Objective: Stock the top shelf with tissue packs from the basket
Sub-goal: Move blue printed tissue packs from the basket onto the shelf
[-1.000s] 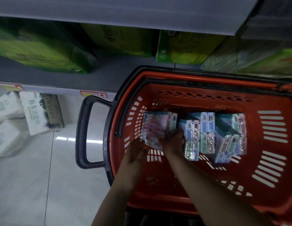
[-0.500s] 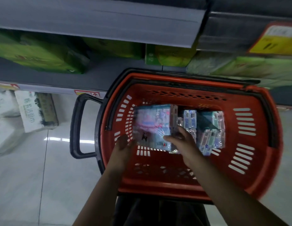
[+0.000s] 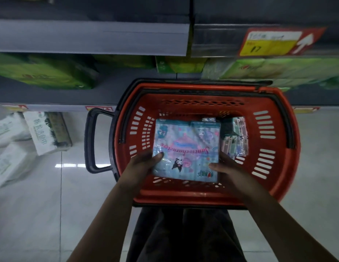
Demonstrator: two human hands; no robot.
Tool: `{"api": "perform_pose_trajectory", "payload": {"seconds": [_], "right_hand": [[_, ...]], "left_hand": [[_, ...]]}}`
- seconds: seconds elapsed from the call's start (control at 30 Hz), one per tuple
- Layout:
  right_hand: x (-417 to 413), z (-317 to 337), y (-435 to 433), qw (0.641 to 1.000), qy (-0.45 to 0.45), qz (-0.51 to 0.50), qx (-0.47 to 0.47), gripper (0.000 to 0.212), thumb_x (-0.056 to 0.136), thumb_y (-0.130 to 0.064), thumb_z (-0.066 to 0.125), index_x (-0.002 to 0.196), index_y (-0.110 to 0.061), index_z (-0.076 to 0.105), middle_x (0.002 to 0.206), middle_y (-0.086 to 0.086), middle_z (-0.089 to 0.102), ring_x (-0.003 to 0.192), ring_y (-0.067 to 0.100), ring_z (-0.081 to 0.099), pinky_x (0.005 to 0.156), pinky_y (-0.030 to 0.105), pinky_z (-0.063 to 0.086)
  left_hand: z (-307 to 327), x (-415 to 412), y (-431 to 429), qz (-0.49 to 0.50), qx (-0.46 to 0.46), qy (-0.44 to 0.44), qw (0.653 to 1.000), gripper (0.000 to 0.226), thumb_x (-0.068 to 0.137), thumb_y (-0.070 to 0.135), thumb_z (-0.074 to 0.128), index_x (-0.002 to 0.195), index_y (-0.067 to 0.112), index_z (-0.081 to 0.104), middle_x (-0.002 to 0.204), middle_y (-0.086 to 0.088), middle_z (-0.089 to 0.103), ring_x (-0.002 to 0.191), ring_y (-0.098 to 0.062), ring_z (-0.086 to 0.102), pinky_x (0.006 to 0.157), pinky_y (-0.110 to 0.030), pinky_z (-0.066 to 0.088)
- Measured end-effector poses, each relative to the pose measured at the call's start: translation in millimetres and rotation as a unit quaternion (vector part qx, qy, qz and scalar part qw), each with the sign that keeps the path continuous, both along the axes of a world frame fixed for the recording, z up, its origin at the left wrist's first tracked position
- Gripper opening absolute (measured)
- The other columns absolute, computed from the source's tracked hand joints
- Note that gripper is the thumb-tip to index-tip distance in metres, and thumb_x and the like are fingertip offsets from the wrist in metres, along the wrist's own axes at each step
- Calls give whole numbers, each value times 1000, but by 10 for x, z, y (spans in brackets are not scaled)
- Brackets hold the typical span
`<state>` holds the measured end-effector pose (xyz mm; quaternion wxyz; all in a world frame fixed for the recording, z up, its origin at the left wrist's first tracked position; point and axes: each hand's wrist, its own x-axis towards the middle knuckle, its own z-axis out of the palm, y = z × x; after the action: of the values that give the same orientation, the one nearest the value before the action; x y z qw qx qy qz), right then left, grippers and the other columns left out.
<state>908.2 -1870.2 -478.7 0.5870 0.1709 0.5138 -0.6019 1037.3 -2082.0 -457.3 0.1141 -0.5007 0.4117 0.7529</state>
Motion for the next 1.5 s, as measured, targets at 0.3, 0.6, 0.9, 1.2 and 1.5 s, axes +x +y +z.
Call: {"api": "perform_pose_trajectory", "payload": {"seconds": [0.3,0.6,0.9,1.2,1.5], "right_hand": [[-32,418,86,1000,1,15,-20,86,42,-25,94,120,-20,59,120,9,67,109,29,64,78,33,57],[-78,1139,154,998,20,58,-26,94,52,-25,91,135,-18,49,133,9,58,121,31,56,105,54,40],[39,2046,349,997,47,53,-35,63,70,-8,73,129,-19,53,126,9,63,117,30,59,91,44,52],[60,2806,506,994,78,64,-39,82,54,-26,88,128,-18,55,128,11,62,118,30,59,96,46,50],[176,3485,414,993,110,-4,-46,93,44,-32,93,125,-7,54,122,13,64,112,33,62,84,38,55]], "left_hand": [[432,116,112,60,5,12,998,23,85,6,64,107,1,67,110,-18,71,101,-36,69,87,-47,56],[1163,227,310,124,1,47,991,31,81,10,64,110,-2,66,109,-17,71,98,-33,70,72,-36,59],[2096,382,517,102,0,68,992,41,78,15,63,115,-3,65,109,-18,71,96,-30,71,67,-28,57],[2819,387,568,58,-18,90,994,39,78,17,64,113,0,66,106,-15,72,94,-26,72,67,-26,57],[3456,469,470,1,-86,131,988,27,85,15,61,108,4,70,103,-12,74,95,-26,71,71,-25,56]]}}
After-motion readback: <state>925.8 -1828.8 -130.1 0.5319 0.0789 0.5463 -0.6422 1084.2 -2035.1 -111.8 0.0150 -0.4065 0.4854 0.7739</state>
